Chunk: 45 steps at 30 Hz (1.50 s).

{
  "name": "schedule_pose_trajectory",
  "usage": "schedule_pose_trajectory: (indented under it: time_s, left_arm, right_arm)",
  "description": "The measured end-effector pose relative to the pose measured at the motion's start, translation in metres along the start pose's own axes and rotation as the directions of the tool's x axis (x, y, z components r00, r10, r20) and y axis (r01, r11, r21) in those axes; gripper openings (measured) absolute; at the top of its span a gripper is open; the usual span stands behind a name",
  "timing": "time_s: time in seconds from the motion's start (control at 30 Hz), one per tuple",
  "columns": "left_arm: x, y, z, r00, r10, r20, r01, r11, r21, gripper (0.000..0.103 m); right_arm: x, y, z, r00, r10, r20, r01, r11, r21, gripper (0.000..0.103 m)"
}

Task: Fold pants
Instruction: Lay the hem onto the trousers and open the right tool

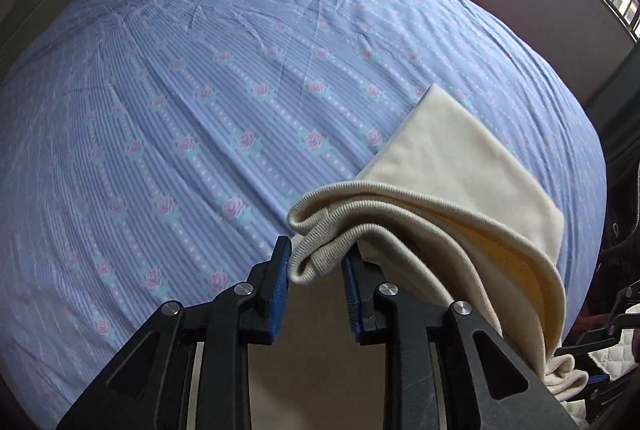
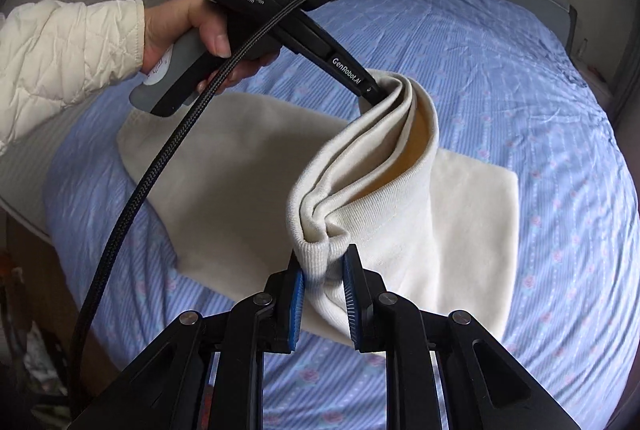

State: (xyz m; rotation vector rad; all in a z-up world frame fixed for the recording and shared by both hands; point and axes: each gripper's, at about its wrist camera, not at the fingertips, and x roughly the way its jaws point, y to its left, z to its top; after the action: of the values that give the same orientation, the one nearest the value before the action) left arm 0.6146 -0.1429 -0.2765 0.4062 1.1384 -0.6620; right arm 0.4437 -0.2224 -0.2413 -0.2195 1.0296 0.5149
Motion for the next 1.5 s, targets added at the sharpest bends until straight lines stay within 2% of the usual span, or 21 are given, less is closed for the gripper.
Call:
schedule_pose_trajectory:
  time_s: [0.1, 0.2, 0.27, 0.33, 0.4, 0.47, 0.53, 0.57, 0.6, 0.77, 0.87, 0.9, 0.97, 1.03, 1.1, 1.13, 1.27, 1.33, 1.4, 1.43, 1.5]
  left_arm:
    - [0.001, 0.02, -0.035, 0.998, 0.048, -0.042, -0.049, 0.999, -0.018, 0.053]
    - [-0.011, 0.034, -0.072, 0.995, 0.079, -0.067, -0.084, 0.994, -0.071, 0.056]
    - [-0.02, 0.038, -0.093, 0.994, 0.085, -0.066, -0.093, 0.986, -0.135, 0.059]
    - [-0.029, 0.038, -0.108, 0.998, 0.05, -0.05, -0.06, 0.972, -0.228, 0.059]
    - [-0.034, 0.037, -0.116, 0.999, -0.054, 0.0, 0.051, 0.935, -0.35, 0.059]
    - [-0.033, 0.042, -0.119, 0.986, -0.148, 0.081, 0.168, 0.871, -0.461, 0.063]
    - [-0.026, 0.048, -0.115, 0.969, -0.196, 0.151, 0.247, 0.804, -0.541, 0.065]
    - [-0.019, 0.05, -0.111, 0.965, -0.204, 0.167, 0.263, 0.781, -0.566, 0.065]
    - [-0.012, 0.05, -0.104, 0.962, -0.208, 0.175, 0.271, 0.769, -0.579, 0.065]
    - [0.033, 0.053, -0.076, 0.963, -0.229, 0.139, 0.266, 0.751, -0.605, 0.065]
    - [0.049, 0.059, -0.074, 0.955, -0.256, 0.147, 0.289, 0.705, -0.648, 0.066]
    - [0.05, 0.059, -0.074, 0.953, -0.26, 0.157, 0.298, 0.698, -0.652, 0.066]
    - [0.049, 0.058, -0.071, 0.946, -0.272, 0.176, 0.318, 0.687, -0.654, 0.066]
    - [0.048, 0.056, -0.069, 0.938, -0.291, 0.189, 0.342, 0.681, -0.648, 0.066]
    - [0.046, 0.055, -0.065, 0.942, -0.281, 0.183, 0.332, 0.696, -0.637, 0.065]
    - [0.046, 0.052, -0.059, 0.942, -0.278, 0.188, 0.333, 0.701, -0.63, 0.065]
    - [0.046, 0.052, -0.054, 0.949, -0.257, 0.181, 0.312, 0.71, -0.631, 0.055]
    - [0.048, 0.053, -0.056, 0.949, -0.257, 0.18, 0.312, 0.708, -0.634, 0.054]
    - [0.049, 0.055, -0.061, 0.95, -0.261, 0.175, 0.31, 0.701, -0.642, 0.054]
    - [0.05, 0.055, -0.062, 0.95, -0.26, 0.17, 0.307, 0.7, -0.645, 0.054]
    - [0.05, 0.057, -0.064, 0.95, -0.262, 0.171, 0.308, 0.695, -0.649, 0.055]
  right_arm:
    - [0.022, 0.02, -0.005, 0.995, 0.055, -0.085, -0.054, 0.998, 0.009, 0.029]
    - [0.03, 0.031, -0.011, 0.978, 0.16, -0.135, -0.154, 0.987, 0.049, 0.03]
    - [0.028, 0.036, -0.014, 0.955, 0.254, -0.15, -0.241, 0.965, 0.102, 0.031]
    - [0.024, 0.043, -0.017, 0.942, 0.292, -0.164, -0.279, 0.955, 0.097, 0.032]
    - [0.018, 0.043, -0.02, 0.948, 0.28, -0.152, -0.272, 0.96, 0.07, 0.032]
    - [0.018, 0.031, -0.022, 0.964, 0.24, -0.116, -0.229, 0.968, 0.102, 0.032]
    - [0.022, 0.005, -0.023, 0.978, 0.18, -0.103, -0.161, 0.973, 0.167, 0.032]
    - [0.025, -0.004, -0.025, 0.98, 0.17, -0.106, -0.148, 0.97, 0.195, 0.032]
    - [0.03, -0.012, -0.024, 0.98, 0.164, -0.115, -0.137, 0.968, 0.212, 0.032]
    - [0.058, -0.022, -0.021, 0.972, 0.187, -0.142, -0.15, 0.96, 0.235, 0.032]
    - [0.074, -0.022, -0.02, 0.968, 0.203, -0.15, -0.158, 0.951, 0.268, 0.031]
    - [0.079, -0.022, -0.02, 0.967, 0.204, -0.153, -0.156, 0.948, 0.276, 0.031]
    - [0.088, -0.023, -0.022, 0.96, 0.226, -0.165, -0.169, 0.938, 0.304, 0.031]
    - [0.095, -0.026, -0.027, 0.944, 0.284, -0.171, -0.212, 0.914, 0.346, 0.031]
    - [0.096, -0.025, -0.031, 0.931, 0.32, -0.177, -0.239, 0.899, 0.367, 0.031]
    - [0.094, -0.023, -0.031, 0.932, 0.32, -0.171, -0.242, 0.899, 0.364, 0.031]
    - [0.092, -0.009, -0.027, 0.945, 0.281, -0.166, -0.218, 0.921, 0.323, 0.037]
    - [0.098, 0.003, -0.022, 0.945, 0.27, -0.184, -0.214, 0.936, 0.278, 0.037]
    - [0.105, 0.02, -0.028, 0.952, 0.211, -0.222, -0.159, 0.96, 0.23, 0.037]
    - [0.11, 0.021, -0.028, 0.953, 0.195, -0.232, -0.143, 0.964, 0.223, 0.036]
    - [0.112, 0.021, -0.03, 0.958, 0.174, -0.226, -0.119, 0.964, 0.236, 0.025]
